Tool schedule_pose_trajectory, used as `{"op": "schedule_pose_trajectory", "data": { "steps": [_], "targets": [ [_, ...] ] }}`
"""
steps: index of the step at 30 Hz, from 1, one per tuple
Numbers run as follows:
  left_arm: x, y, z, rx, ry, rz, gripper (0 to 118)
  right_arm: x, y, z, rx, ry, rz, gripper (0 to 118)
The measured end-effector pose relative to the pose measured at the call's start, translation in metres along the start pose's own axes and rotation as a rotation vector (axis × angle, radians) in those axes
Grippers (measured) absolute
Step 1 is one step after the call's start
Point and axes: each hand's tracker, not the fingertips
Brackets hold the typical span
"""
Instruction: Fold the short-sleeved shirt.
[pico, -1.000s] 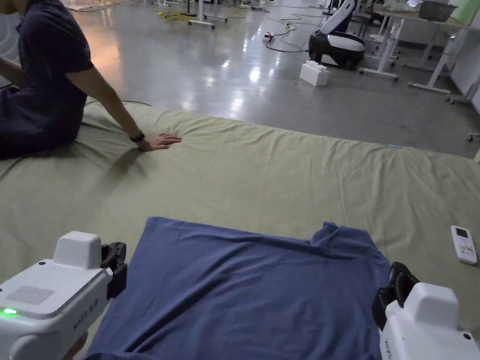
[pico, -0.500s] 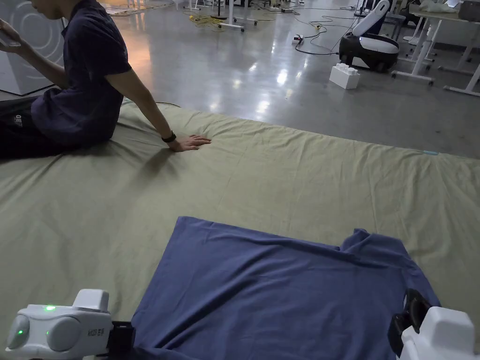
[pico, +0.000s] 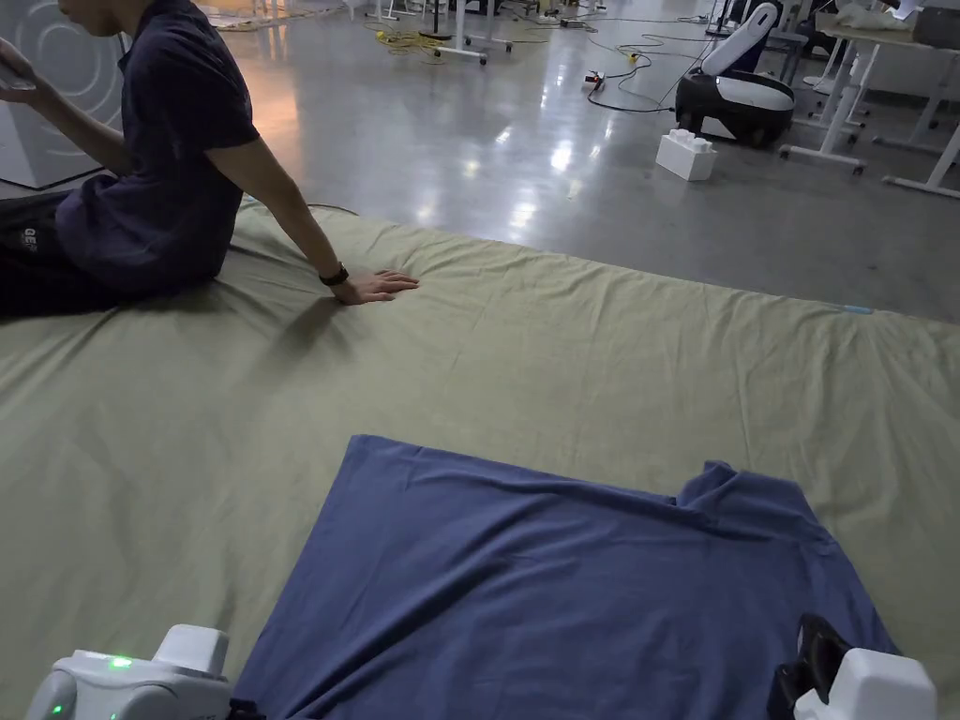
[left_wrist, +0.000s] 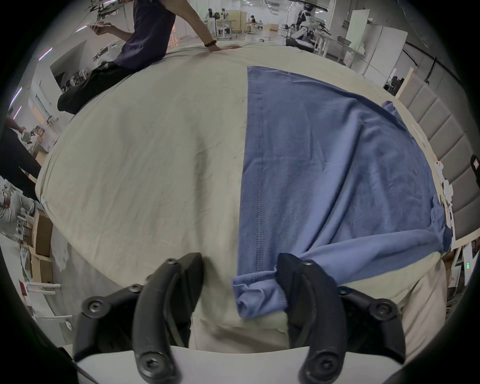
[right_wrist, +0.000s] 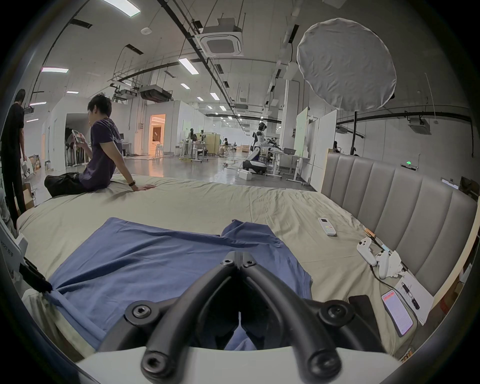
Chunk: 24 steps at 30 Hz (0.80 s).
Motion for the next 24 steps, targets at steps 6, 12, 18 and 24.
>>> {"op": "schedule_pose_trajectory", "data": {
  "steps": [6,12,18,24],
  "targets": [
    [0.007,-0.006,0.001,0.040,-0.008,-0.042,11,0.002,-0.008,0.002,-0.019,0.011,-0.003,0],
    [-0.009,-0.003,0.024,0.101,-0.066,-0.003,10,0.019,-0.010,0.007,-0.059,-0.004,0.005,0],
    [-0.012,0.003,0.032,0.121,-0.085,-0.016,10,0.053,-0.020,0.004,-0.311,0.001,-0.020,18],
    [-0.005,-0.003,0.019,0.100,-0.055,-0.043,10,0.086,-0.055,0.007,-0.552,-0.046,-0.041,70]
  ]
}}
